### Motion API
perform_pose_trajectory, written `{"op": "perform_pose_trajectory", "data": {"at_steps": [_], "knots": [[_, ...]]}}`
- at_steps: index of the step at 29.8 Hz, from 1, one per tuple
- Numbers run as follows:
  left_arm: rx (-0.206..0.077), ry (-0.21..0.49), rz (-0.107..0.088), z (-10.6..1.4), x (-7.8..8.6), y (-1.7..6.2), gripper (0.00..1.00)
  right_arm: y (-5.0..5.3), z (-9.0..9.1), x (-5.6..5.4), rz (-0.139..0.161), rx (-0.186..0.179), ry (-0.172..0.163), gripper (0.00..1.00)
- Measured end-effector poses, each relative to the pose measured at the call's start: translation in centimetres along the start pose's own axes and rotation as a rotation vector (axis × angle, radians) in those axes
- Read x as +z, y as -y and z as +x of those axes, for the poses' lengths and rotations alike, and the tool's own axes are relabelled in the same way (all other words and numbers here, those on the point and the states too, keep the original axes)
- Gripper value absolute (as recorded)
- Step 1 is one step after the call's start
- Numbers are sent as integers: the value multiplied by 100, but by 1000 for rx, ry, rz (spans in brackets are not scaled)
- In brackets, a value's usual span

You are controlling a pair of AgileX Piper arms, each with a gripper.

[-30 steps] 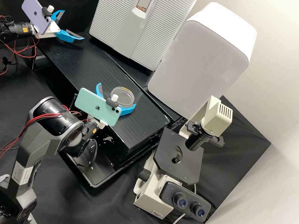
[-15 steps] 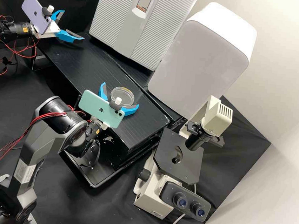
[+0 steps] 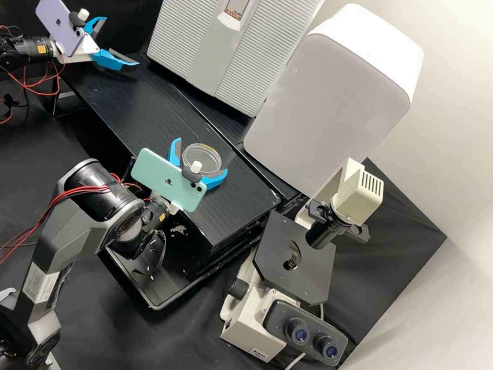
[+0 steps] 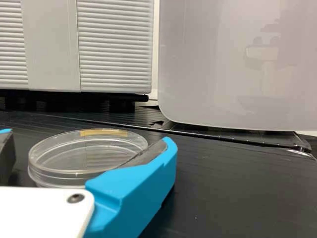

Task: Slide the petri dish to the left

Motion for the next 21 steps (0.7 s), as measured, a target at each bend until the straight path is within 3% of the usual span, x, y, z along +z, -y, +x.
{"op": "perform_pose_trajectory", "data": {"at_steps": [16, 21], "knots": [[0, 0, 0, 0, 0, 0, 100, 2, 0, 5, 1, -3, 6, 0], [0, 0, 0, 0, 0, 0, 100, 30, 18, -27, 17, 10, 23, 0]]}}
